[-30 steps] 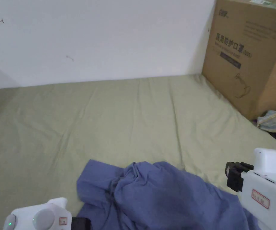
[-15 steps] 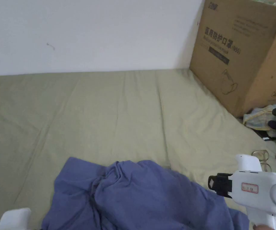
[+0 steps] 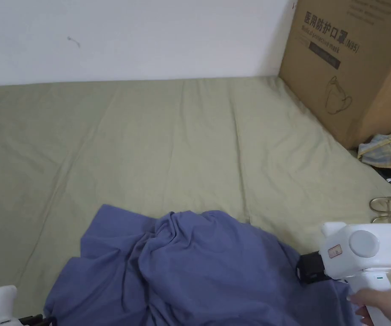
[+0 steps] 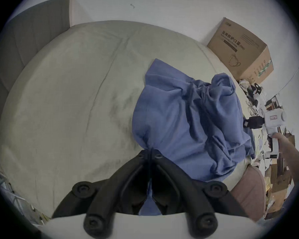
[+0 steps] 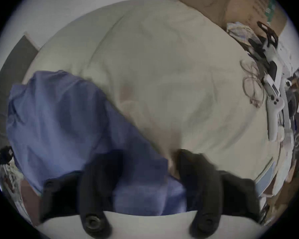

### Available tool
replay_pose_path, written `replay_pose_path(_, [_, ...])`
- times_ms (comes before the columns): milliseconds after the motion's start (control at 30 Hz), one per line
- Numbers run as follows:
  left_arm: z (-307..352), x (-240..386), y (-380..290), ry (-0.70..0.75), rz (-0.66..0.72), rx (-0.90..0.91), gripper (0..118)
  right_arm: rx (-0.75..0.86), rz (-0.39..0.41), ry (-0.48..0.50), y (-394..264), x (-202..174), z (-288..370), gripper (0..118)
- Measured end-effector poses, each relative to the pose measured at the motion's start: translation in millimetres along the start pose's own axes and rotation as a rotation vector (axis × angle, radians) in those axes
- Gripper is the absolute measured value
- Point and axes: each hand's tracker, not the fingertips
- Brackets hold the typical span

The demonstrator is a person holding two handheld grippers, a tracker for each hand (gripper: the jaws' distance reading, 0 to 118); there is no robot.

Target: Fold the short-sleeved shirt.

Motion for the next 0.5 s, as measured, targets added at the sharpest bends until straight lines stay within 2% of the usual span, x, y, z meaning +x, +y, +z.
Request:
replay_pose_path(33, [1, 2, 0, 0.002, 0.003, 0.001, 2, 0.009, 0.014, 0.014, -2, 0, 5, 43])
replay_pose_path(67, [1, 3, 0, 0.0, 0.007, 0.001, 2, 0.02, 0.041, 0.035, -5, 0, 11, 13])
replay_pose_path(100, [4, 5, -1, -0.002, 0.014, 0.005, 2, 0.024, 0.056, 0.051, -8, 0, 17, 2])
replay_pose_path(133, [6, 6, -1, -0.006, 0.02, 0.007, 2, 0.052, 0.077, 0.016, -14, -1, 24, 2])
replay_pose_path(200, [13, 6, 1, -0.016, 0.03, 0.018, 1, 0.103, 0.085, 0.028, -20, 0, 41, 2])
replay_pose_path(233, [18, 8, 1, -0.019, 0.03, 0.031, 1, 0.134, 0.061, 0.047, -21, 3, 50, 2])
replay_pose_path(300, [33, 4, 5, -0.025, 0.029, 0.07, 1, 0.199, -0.035, 0.129, -27, 11, 75, 2])
replay_pose_path(367, [53, 3, 12, -0.008, 0.011, 0.117, 1, 0.266, -0.071, 0.155, -29, 14, 106, 2])
replay_pose_path(467, [89, -6, 28, -0.001, 0.011, 0.21, 1, 0.355, -0.034, 0.155, -34, 17, 151, 2])
replay_pose_path(500, [102, -8, 34, -0.003, 0.011, 0.239, 1, 0.381, -0.018, 0.148, -35, 8, 173, 2])
